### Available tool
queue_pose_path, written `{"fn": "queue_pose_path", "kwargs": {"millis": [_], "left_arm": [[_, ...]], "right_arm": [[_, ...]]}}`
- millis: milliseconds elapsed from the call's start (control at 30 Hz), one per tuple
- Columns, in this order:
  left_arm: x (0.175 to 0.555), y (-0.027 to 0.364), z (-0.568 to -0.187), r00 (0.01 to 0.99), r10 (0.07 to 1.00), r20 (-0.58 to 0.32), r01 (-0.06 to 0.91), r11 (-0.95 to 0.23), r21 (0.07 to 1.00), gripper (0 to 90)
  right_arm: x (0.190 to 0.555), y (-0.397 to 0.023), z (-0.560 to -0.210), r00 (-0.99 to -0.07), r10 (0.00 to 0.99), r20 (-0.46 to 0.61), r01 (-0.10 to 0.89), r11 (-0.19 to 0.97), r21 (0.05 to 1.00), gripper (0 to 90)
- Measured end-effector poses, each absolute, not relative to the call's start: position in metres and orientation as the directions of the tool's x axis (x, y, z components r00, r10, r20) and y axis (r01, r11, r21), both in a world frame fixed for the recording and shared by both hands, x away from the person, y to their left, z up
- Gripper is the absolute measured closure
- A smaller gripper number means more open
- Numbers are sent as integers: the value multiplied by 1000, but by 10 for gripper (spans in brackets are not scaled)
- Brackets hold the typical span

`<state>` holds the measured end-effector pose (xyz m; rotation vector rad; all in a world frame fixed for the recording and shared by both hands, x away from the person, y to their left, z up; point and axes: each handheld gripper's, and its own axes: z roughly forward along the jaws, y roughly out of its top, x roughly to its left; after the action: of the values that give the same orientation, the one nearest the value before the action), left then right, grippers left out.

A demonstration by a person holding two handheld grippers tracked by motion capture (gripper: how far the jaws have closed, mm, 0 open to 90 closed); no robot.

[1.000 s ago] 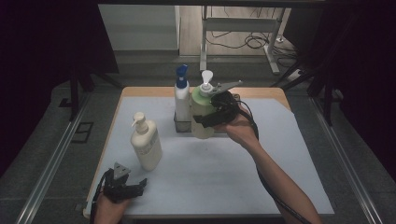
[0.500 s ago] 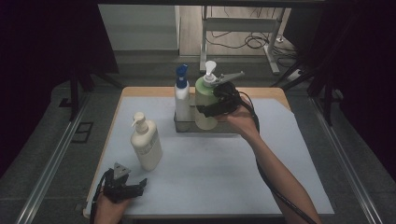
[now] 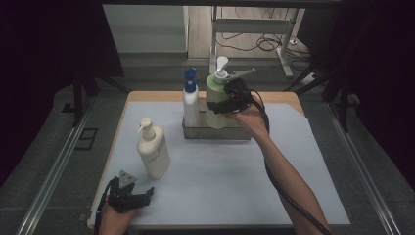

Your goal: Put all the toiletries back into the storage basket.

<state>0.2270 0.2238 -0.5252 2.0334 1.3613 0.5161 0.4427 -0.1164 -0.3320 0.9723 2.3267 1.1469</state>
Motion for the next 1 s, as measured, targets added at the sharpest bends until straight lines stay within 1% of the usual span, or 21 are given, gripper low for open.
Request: {"fn": "queue_pose_path", "kwargs": {"millis": [467,1000], "left_arm": [[227,224,-525,390,920,-23,674,-269,688,111],[227,224,-525,390,920,-23,674,-268,688,111]], "right_arm": [[463,-111,-343,-668,743,-36,432,427,794,131],[478,-108,-367,-654,755,-54,452,447,772,131]]}}
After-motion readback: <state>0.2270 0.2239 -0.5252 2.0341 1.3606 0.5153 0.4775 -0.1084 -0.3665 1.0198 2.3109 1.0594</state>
